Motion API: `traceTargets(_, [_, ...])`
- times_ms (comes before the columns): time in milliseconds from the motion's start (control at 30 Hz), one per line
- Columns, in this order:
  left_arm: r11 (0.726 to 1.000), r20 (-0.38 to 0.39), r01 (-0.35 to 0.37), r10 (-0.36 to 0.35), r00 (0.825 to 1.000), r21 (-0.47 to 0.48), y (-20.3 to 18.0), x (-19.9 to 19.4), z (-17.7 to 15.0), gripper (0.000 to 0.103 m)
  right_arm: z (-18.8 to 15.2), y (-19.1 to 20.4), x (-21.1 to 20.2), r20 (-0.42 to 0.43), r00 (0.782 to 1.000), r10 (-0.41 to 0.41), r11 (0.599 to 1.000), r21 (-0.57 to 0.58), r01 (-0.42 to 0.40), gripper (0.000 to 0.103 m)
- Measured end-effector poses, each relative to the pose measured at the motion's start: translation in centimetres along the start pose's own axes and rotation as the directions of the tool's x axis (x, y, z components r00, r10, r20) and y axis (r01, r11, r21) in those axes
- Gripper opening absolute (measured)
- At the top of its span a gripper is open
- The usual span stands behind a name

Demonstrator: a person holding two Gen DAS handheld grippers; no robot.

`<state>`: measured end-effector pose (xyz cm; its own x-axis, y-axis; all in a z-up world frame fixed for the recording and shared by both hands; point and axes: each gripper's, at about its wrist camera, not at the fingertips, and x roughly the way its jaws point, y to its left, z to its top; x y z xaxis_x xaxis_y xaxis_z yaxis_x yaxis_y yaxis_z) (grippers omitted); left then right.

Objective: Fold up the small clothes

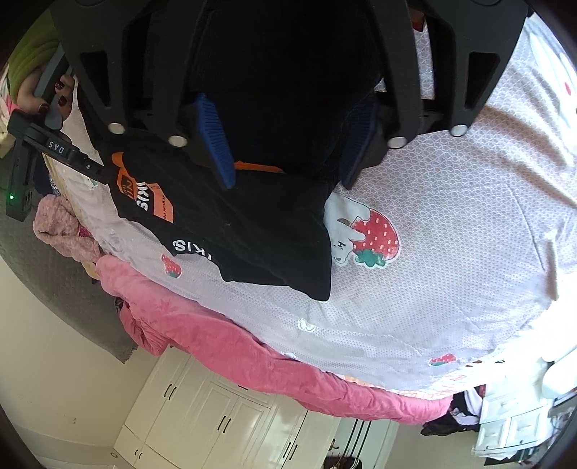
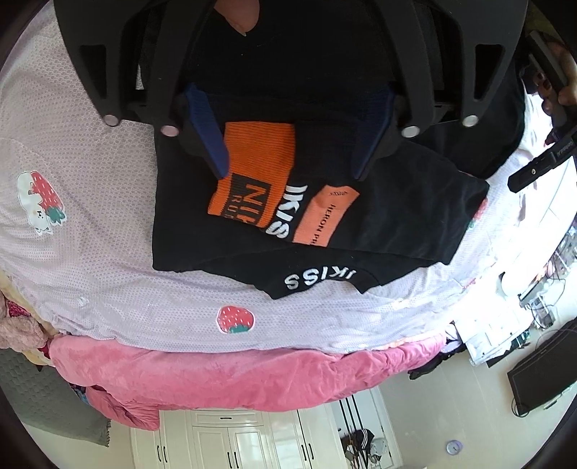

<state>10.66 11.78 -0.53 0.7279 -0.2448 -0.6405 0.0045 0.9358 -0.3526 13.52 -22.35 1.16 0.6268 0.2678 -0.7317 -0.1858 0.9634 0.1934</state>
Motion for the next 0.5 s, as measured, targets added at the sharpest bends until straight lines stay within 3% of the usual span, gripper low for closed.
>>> traceTargets(33, [1.000,0.007,-0.007,0.007,1.000,-0.002,0.0,-0.2,0.1,0.070,0.1,0.1,-0.2,0.004,1.000,0.003,1.000,0.003,-0.003,0.073])
traceTargets(100, [1.000,0.021,-0.018,0.018,1.000,-0.018,0.1,-0.6,0.2,0.090,0.1,0.2,-0.4,0.009,1.000,0.006,1.000,0.002,-0.006,0.074])
traceTargets(133, [0.999,0.028,-0.016,0.017,0.999,-0.030,0.2,-0.7,0.3,0.092,0.2,0.3,-0.6,0.012,1.000,0.007,1.000,0.000,-0.007,0.080])
traceTargets(167, [0.999,0.028,-0.014,0.015,0.999,-0.034,0.3,-0.9,0.4,0.093,0.2,0.4,-0.7,0.014,1.000,0.005,1.000,0.000,-0.005,0.092])
traceTargets(500, [0.998,0.039,-0.057,0.058,0.998,-0.009,-0.2,-2.1,0.6,0.093,0.5,0.5,-2.2,0.051,0.999,-0.007,1.000,0.009,0.006,0.094])
